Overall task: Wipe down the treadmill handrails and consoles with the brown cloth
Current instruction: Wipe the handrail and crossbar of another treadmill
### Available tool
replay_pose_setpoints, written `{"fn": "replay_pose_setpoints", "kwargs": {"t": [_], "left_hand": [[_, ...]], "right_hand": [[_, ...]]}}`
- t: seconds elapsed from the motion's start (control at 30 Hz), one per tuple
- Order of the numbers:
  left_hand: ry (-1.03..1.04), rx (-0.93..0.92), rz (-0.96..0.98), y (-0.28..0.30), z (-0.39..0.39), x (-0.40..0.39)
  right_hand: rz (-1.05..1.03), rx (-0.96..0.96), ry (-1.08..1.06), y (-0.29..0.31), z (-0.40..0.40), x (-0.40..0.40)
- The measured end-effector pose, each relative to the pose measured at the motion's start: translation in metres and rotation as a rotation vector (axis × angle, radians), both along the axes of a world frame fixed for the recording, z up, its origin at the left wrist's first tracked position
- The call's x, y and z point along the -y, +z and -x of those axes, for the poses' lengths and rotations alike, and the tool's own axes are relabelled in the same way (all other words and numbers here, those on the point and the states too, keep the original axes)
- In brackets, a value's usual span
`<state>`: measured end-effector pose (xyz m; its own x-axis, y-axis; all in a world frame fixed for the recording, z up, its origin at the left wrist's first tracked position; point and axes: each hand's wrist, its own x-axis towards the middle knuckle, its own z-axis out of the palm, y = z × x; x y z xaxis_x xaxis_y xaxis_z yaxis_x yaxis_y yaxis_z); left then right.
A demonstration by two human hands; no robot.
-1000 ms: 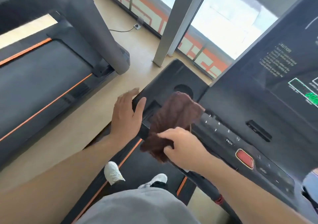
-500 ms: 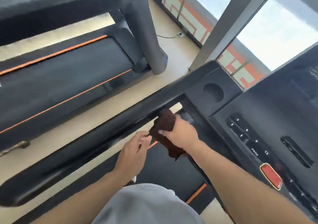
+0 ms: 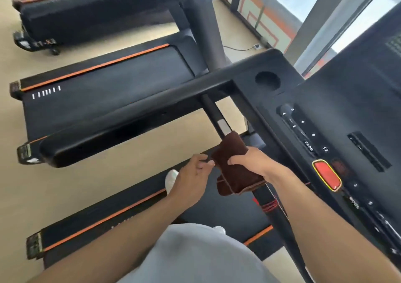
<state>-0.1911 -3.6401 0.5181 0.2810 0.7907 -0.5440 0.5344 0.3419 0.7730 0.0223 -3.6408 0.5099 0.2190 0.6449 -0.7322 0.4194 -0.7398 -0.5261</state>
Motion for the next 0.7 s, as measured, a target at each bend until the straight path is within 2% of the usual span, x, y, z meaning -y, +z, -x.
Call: {"fn": "replay_pose_setpoints", "kwargs": {"t": [0.13,0.2,0.3,0.37,0.47,0.7], "left_hand": [[-0.044,-0.056,0.059,-0.003,-0.016,0.032],[-0.065,-0.056,0.061,-0.002,-0.022,0.040],[-0.063,-0.054,0.071,-0.004,-0.023,0.040],[-0.045,-0.058,0.075,-0.006,-0.021,0.036],[-0.011,-0.052,0.110,-0.012,-0.020,0.023],[0.081,0.015,0.140,-0.025,-0.021,-0.027]], "right_hand": [[-0.085,0.221,0.093,0.001,0.005,0.041],[-0.108,0.436,0.140,0.001,0.015,0.050],[-0.144,0.857,0.302,-0.011,0.035,0.071],[-0.234,0.996,0.382,-0.021,0.045,0.086],[-0.248,0.980,0.436,-0.022,0.045,0.078],[-0.198,0.597,0.196,-0.007,0.031,-0.008]]}}
